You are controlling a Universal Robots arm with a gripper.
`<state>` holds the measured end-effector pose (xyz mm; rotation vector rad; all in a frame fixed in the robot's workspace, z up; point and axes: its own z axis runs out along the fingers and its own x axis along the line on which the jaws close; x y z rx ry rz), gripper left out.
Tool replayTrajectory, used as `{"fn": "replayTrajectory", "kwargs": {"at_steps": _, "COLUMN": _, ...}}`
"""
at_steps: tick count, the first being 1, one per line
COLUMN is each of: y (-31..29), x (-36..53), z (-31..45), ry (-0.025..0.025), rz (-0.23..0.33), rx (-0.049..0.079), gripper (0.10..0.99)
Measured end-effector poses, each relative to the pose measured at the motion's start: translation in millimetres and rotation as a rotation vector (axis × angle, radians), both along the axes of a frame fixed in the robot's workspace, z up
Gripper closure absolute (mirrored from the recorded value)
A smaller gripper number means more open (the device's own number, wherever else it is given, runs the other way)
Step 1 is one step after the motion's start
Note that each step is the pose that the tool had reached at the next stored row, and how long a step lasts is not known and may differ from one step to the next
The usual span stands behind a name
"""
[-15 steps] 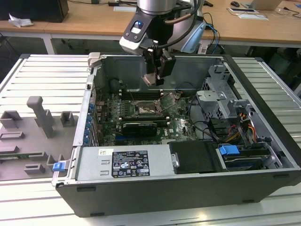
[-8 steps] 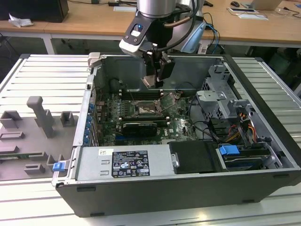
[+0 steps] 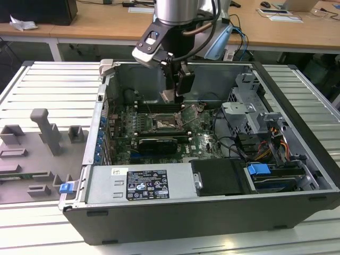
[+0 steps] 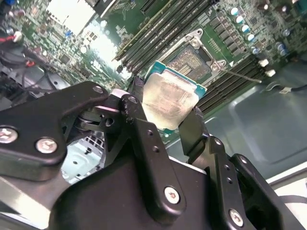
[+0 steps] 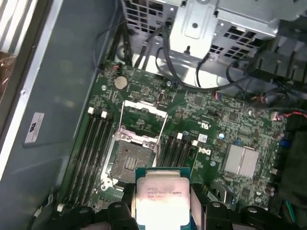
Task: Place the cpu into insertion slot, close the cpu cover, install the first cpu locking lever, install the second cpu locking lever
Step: 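Place the cpu into insertion slot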
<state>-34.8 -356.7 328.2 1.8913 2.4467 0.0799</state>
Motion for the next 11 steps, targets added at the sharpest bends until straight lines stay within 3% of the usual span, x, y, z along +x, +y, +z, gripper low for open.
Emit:
{"fn": "replayTrajectory", "kwargs": {"at_steps": 10, "y": 0.0, "x": 0.0, "z": -3.8, "ry": 0.0000, "rz": -0.110, "rx": -0.001, "gripper": 0.549}}
{"fn": "replayTrajectory", "kwargs": {"at_steps": 11, "y": 0.0, "x": 0.0, "z": -4.5, "ry": 0.0001, "rz": -0.143, "rx": -0.001, "gripper": 0.549}}
